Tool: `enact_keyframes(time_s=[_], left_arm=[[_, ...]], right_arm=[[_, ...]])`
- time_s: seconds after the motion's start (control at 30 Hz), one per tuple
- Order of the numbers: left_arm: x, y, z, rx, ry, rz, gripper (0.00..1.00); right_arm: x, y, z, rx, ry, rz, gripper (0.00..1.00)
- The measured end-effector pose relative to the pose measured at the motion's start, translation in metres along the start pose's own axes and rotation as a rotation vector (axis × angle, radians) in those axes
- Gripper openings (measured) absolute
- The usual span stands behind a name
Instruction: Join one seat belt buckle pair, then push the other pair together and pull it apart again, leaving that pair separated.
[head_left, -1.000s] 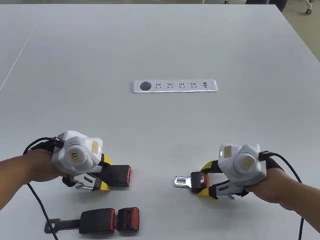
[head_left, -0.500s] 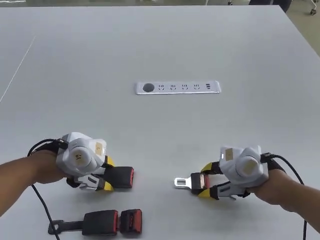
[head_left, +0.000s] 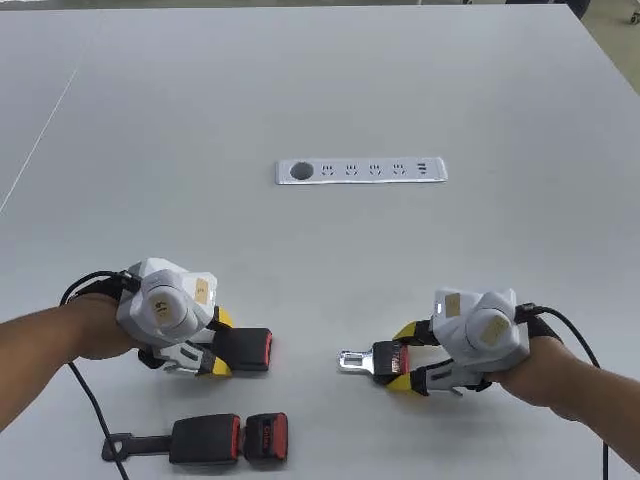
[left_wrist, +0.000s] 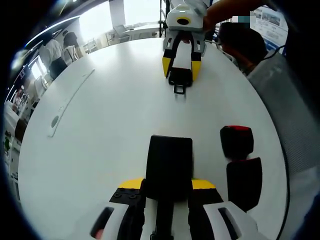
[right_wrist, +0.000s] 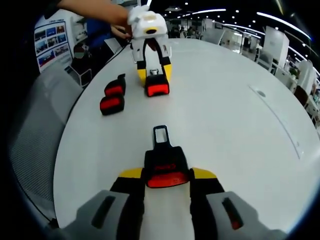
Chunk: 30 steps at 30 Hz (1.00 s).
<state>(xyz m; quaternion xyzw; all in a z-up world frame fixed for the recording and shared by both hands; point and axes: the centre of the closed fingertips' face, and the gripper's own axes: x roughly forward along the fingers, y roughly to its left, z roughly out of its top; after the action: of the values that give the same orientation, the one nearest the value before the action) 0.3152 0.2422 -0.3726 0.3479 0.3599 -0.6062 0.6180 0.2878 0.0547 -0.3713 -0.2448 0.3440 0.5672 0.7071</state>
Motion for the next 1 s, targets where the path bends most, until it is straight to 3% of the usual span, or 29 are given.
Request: enact_keyframes(time_s=[1.0], left_arm=[[0.0, -0.001, 0.0, -0.01, -0.007, 0.005, 0.34]], right_arm=[[0.033, 0.001, 0.041, -0.005, -0.083, 0.016, 0.34]])
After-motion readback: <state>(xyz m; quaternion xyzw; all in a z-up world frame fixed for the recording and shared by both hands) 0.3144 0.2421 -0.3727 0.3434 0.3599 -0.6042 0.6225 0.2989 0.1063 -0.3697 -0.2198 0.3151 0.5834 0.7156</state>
